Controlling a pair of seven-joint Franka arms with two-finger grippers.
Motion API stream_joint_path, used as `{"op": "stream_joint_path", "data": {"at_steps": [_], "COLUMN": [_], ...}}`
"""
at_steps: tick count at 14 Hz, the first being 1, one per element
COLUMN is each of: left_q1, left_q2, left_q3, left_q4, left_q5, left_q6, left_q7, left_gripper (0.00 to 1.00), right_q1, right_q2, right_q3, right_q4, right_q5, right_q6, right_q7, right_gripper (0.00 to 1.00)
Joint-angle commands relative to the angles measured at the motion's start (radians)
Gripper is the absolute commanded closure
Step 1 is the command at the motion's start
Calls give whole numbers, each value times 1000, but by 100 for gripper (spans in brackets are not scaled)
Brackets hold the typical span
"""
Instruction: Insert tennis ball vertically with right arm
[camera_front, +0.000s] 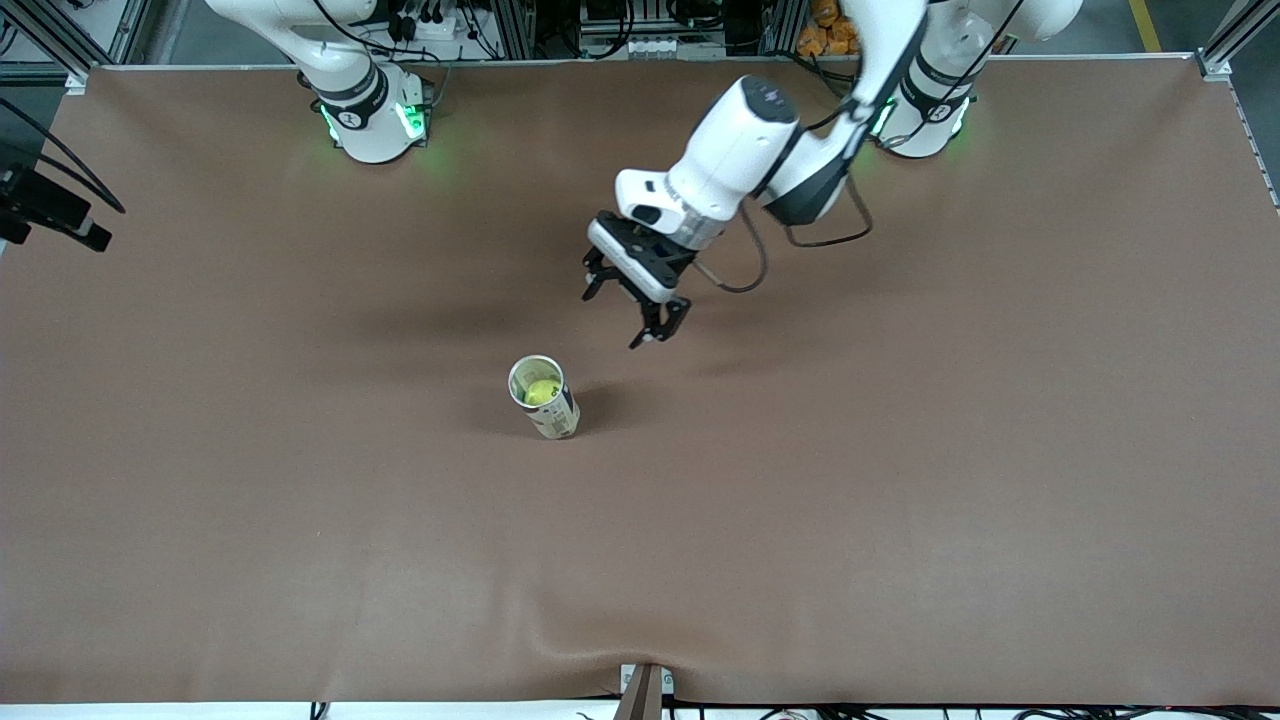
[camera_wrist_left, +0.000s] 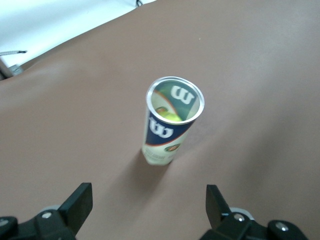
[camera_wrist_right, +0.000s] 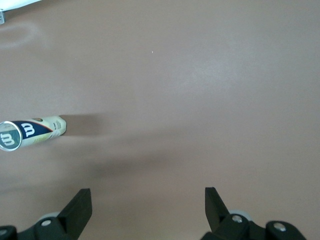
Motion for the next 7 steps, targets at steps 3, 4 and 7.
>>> {"op": "stream_joint_path", "data": {"at_steps": [3,4,7], "left_q1": [153,194,279], "left_q2": [-143,-144,-140], "left_q3": [-3,-3,-3], "left_q4": [113,166,309], "left_q5": [-2,15,93], "left_q6": [-453,-544,-764], "left_q7": [-5,-7,-57], "left_gripper": [0,0,0], "right_q1": [-20,-28,-19], "right_q2": [0,6,19], "right_q3": [18,18,17], "right_q4": [3,3,5], "right_q5": [-54,-49,-57], "right_q6": [-3,-1,-3], "right_q7": [-33,-45,-54], "right_gripper": [0,0,0]}}
